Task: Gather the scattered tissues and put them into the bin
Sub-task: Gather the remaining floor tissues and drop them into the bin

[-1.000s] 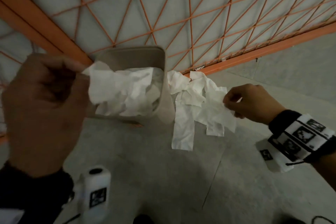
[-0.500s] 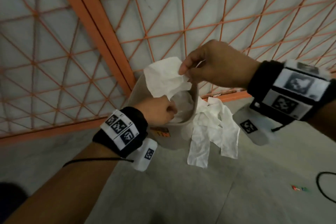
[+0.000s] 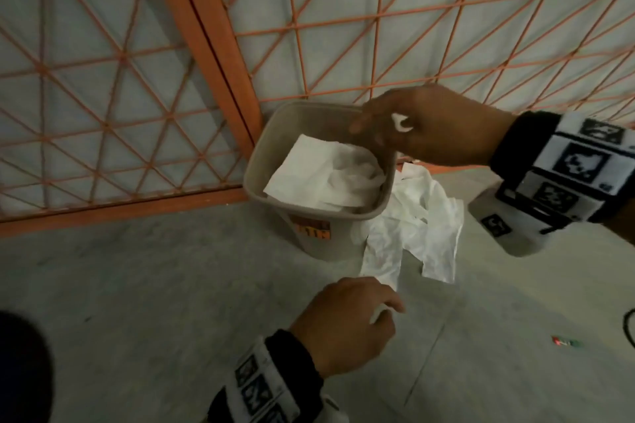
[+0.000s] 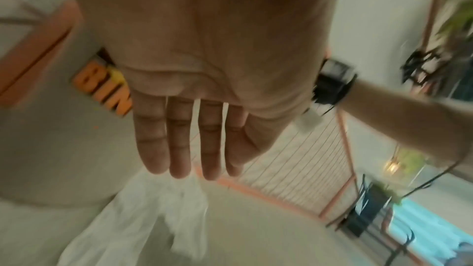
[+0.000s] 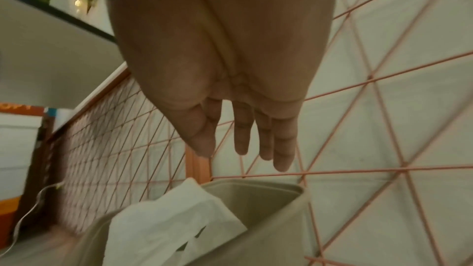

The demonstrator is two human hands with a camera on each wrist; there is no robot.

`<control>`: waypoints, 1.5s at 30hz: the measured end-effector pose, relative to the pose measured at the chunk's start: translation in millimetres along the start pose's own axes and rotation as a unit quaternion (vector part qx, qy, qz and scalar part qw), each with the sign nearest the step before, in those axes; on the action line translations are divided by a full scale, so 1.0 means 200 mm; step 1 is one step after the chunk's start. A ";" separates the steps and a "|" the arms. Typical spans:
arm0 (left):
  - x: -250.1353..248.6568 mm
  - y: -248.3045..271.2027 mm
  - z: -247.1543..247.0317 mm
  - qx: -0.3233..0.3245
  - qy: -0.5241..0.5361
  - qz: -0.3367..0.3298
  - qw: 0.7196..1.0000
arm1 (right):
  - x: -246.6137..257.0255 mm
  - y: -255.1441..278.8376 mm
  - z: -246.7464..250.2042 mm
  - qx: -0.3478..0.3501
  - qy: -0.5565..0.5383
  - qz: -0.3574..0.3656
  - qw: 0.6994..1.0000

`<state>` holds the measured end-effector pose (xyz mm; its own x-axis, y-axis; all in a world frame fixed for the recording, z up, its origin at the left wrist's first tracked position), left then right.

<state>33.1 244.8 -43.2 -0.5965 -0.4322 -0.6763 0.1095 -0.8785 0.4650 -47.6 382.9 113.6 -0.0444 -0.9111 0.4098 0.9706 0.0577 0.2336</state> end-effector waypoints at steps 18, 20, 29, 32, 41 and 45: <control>0.30 -0.93 -0.25 -0.008 -0.277 0.122 0.953 | -1.14 0.48 -1.05 0.006 -0.160 -0.275 0.948; 0.32 -0.92 -0.24 -0.030 -0.290 0.094 0.952 | -1.16 0.46 -1.19 0.043 -0.151 -0.288 0.945; 0.42 -0.85 -0.19 -0.075 -0.176 0.045 0.980 | -1.19 0.41 -1.32 -0.017 -0.036 -0.256 0.966; 0.40 -0.82 -0.18 -0.115 -0.154 0.031 0.981 | -1.19 0.42 -1.28 -0.044 -0.020 -0.251 0.967; 0.27 -0.65 -0.10 -0.151 -0.037 0.026 0.987 | -1.15 0.53 -1.16 -0.057 -0.120 -0.251 0.959; 0.06 -0.36 0.04 -0.195 -0.009 -0.050 0.979 | -1.09 0.62 -0.94 -0.082 -0.177 -0.249 0.949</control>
<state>10.9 304.5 -79.7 -0.6336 -0.3395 -0.6952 0.3432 -0.9287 0.1406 127.1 511.6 -112.8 -0.5551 -0.6125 0.5628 0.8311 -0.4344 0.3471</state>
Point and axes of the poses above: each hand's wrist, its own y-axis away from the middle knuckle, its own z-axis out of the back of the hand, x = y × z, the point moved 10 cm from there along -y, towards the middle knuckle, and after that the axes turned 15 degrees about x, right-handed, at the moved point
